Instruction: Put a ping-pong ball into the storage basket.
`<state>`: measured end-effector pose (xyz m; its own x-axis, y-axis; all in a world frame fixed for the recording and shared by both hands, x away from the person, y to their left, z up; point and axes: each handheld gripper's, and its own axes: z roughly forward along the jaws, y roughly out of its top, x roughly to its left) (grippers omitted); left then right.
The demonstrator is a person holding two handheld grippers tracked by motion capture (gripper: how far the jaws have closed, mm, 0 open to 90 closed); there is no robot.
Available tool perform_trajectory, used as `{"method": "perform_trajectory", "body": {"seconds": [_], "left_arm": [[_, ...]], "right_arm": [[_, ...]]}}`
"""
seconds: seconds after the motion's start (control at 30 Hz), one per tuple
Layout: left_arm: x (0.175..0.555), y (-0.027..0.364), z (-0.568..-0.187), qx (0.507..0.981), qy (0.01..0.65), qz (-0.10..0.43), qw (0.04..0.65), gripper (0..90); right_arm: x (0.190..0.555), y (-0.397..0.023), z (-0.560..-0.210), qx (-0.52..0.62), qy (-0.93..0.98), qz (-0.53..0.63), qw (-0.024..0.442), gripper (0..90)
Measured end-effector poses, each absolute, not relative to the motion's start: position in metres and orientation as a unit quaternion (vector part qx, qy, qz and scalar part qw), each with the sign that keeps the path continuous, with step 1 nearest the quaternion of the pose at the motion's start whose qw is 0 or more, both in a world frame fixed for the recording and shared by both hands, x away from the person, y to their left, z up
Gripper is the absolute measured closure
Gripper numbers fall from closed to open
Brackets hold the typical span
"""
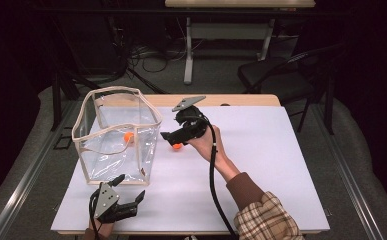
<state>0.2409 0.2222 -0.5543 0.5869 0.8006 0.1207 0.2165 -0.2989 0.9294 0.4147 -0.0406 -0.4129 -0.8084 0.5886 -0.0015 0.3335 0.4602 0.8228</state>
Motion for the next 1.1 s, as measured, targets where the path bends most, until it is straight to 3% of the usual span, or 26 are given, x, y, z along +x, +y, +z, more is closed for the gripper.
{"method": "perform_trajectory", "body": {"seconds": [1.1], "left_arm": [[0.242,0.221,-0.554,0.75,0.336,0.301,0.483,15.9]], "right_arm": [[0.391,-0.063,-0.457,0.294,0.845,0.422,0.147,3.8]]}}
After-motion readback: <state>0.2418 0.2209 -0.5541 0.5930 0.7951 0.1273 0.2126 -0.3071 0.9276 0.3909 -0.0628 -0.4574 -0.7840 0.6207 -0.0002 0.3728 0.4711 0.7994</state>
